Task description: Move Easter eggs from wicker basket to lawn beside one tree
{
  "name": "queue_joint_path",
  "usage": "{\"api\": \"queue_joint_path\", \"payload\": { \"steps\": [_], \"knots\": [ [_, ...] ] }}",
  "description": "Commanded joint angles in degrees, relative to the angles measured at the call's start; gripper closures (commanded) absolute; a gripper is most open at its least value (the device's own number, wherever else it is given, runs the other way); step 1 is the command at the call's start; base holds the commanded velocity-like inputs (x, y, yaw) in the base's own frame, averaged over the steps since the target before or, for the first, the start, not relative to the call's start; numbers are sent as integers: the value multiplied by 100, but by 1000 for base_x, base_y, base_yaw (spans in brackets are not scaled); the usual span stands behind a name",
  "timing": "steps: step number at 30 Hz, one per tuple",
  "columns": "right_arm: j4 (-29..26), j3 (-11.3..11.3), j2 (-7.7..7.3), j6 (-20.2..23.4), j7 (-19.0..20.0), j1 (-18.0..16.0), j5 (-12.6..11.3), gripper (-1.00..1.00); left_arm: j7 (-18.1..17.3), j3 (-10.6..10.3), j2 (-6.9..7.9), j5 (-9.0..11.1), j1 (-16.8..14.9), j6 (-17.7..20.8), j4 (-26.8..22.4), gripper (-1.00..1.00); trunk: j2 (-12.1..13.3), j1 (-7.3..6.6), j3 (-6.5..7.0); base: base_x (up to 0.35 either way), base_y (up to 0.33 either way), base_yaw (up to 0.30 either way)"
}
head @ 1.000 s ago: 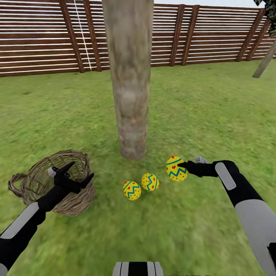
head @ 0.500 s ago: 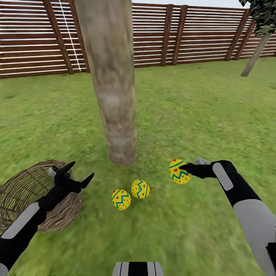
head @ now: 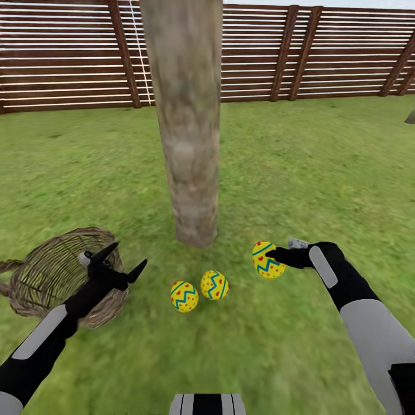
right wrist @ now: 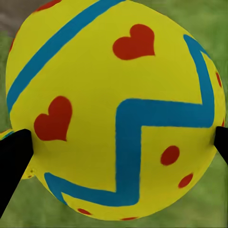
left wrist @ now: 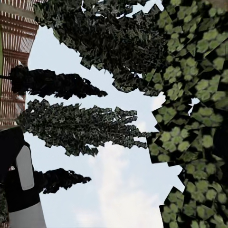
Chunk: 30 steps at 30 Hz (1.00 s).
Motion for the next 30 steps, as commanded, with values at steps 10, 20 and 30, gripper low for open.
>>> {"api": "queue_joint_path", "payload": {
  "steps": [10,20,30],
  "knots": [
    [-21,252,173,-35,19,-1,235,100,-21,-19,8,17,-6,18,5,-100,-2,-1,24,0,-160,291],
    [2,244,169,-35,19,-1,275,100,-36,-26,0,25,-6,27,276,-100,-2,-1,44,0,-45,102],
    [-10,258,188,-173,19,-1,593,100,-39,-26,-1,26,-6,19,303,-100,-2,-1,44,195,-42,40]
  ]
}}
